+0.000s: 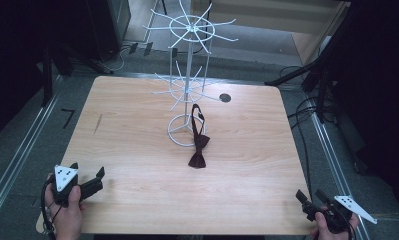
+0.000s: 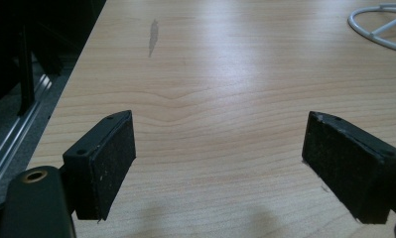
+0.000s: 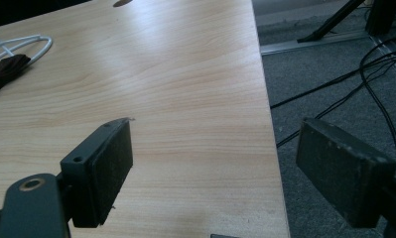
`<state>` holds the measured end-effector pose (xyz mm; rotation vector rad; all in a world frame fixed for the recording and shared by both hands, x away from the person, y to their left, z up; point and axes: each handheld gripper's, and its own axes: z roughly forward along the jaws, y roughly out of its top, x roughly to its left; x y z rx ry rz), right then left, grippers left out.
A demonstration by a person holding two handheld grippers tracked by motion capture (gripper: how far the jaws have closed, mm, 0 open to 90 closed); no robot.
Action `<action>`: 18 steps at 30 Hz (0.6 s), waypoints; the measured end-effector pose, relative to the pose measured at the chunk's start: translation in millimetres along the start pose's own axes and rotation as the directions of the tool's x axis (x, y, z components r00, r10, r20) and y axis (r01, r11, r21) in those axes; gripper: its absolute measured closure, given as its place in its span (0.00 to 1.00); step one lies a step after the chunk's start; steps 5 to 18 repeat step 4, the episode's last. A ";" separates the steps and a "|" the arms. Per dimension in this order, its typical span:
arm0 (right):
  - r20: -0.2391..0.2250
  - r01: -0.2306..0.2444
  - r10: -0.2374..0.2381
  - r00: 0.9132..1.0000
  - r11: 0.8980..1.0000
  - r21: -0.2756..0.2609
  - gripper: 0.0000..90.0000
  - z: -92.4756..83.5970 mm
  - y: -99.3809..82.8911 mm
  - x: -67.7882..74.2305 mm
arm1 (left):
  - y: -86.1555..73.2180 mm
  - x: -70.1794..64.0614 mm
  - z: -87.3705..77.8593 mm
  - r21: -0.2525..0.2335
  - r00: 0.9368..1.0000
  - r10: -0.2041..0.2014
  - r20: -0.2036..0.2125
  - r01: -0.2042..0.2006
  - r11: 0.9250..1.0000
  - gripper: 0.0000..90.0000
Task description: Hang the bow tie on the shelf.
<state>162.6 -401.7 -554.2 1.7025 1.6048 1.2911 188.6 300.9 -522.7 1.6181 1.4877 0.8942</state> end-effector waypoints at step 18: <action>0.007 -0.012 0.012 1.000 1.000 -0.004 0.17 -1.6 -0.4 0.0 | 0.1 0.3 0.0 0.001 1.000 -0.001 0.002 0.001 1.000 0.16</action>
